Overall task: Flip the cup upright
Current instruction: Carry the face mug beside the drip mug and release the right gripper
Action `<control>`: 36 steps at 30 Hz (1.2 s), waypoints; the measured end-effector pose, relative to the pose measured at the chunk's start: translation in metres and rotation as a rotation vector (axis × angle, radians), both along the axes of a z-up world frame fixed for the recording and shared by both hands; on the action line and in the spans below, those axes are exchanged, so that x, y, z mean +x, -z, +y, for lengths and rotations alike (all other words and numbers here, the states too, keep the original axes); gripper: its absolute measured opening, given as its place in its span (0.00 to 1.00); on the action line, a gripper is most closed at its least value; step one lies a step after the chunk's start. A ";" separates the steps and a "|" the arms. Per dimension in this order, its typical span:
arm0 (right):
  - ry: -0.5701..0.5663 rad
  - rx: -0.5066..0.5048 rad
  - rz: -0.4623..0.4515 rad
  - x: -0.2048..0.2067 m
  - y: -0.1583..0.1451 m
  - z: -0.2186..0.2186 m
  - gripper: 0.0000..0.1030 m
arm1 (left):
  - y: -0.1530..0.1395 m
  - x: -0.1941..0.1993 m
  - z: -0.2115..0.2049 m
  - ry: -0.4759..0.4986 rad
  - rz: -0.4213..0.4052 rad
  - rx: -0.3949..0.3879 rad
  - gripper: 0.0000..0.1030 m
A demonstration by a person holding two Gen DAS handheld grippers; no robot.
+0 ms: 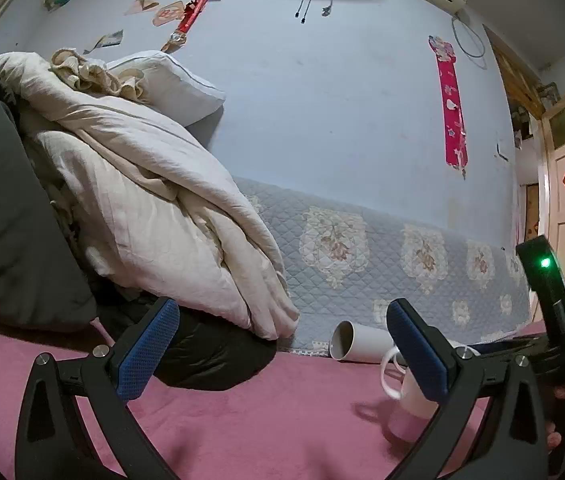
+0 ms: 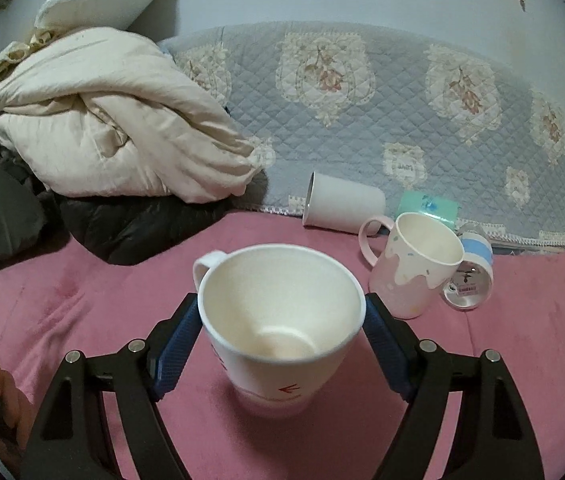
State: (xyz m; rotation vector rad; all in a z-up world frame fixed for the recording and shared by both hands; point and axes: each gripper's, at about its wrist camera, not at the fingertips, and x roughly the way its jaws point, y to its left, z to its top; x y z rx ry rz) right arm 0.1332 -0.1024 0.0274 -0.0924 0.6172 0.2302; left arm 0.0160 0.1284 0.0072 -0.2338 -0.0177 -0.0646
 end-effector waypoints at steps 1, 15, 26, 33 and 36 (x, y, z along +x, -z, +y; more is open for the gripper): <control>-0.004 0.004 -0.003 -0.001 0.000 0.000 0.79 | 0.000 0.000 -0.001 0.000 -0.001 0.005 1.00; 0.028 0.045 -0.201 -0.039 0.020 -0.018 0.94 | -0.005 0.003 -0.021 0.017 0.021 0.100 1.00; 0.129 -0.260 -0.661 -0.093 0.023 -0.026 1.00 | -0.004 0.001 -0.052 -0.019 0.036 0.249 1.00; 0.139 -0.054 -0.494 -0.084 0.033 -0.073 1.00 | -0.006 -0.009 -0.064 -0.032 -0.009 0.308 1.00; 0.154 -0.007 -0.486 -0.084 0.035 -0.084 1.00 | -0.006 -0.008 -0.069 -0.031 -0.005 0.328 1.00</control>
